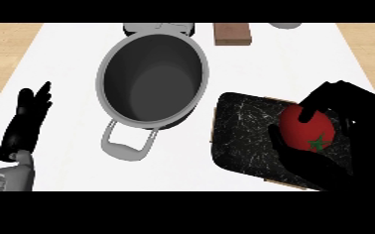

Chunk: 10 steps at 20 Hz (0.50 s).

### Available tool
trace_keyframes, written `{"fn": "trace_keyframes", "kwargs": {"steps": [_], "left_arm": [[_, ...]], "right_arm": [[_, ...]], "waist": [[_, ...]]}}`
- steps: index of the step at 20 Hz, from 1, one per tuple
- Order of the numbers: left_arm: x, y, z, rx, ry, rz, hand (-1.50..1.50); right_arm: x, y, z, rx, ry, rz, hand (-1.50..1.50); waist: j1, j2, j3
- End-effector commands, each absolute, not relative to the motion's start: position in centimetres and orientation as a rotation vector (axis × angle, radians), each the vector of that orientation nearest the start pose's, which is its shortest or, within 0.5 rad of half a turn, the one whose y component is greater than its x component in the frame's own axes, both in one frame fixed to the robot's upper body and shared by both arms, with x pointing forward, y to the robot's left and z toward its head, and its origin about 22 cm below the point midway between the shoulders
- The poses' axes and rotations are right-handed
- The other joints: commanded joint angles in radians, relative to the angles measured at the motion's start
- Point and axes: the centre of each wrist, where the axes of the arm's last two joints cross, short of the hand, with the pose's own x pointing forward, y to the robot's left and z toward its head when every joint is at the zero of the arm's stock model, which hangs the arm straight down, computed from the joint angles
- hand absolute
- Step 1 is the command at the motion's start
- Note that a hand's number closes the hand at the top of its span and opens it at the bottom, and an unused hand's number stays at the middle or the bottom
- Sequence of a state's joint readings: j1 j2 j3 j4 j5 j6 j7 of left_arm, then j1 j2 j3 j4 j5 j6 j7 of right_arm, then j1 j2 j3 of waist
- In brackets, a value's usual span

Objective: Pick the tomato from the tray and place it in the pot

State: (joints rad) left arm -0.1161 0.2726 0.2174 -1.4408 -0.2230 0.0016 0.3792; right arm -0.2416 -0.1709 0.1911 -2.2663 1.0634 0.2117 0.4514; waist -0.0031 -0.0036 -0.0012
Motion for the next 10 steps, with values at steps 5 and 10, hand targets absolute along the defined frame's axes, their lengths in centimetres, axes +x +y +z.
{"fn": "trace_keyframes", "kwargs": {"steps": [5,10], "left_arm": [[26.3,33.6,2.4,0.54,-1.157,-0.102,0.0],[27.8,32.2,1.8,0.527,-1.159,-0.107,0.0]], "right_arm": [[20.0,-13.1,26.0,-1.033,-1.903,0.766,1.5],[23.3,-8.1,28.3,-0.967,-1.826,0.784,1.5]], "waist": [[0.009,0.002,0.0],[0.012,0.004,0.0]]}}
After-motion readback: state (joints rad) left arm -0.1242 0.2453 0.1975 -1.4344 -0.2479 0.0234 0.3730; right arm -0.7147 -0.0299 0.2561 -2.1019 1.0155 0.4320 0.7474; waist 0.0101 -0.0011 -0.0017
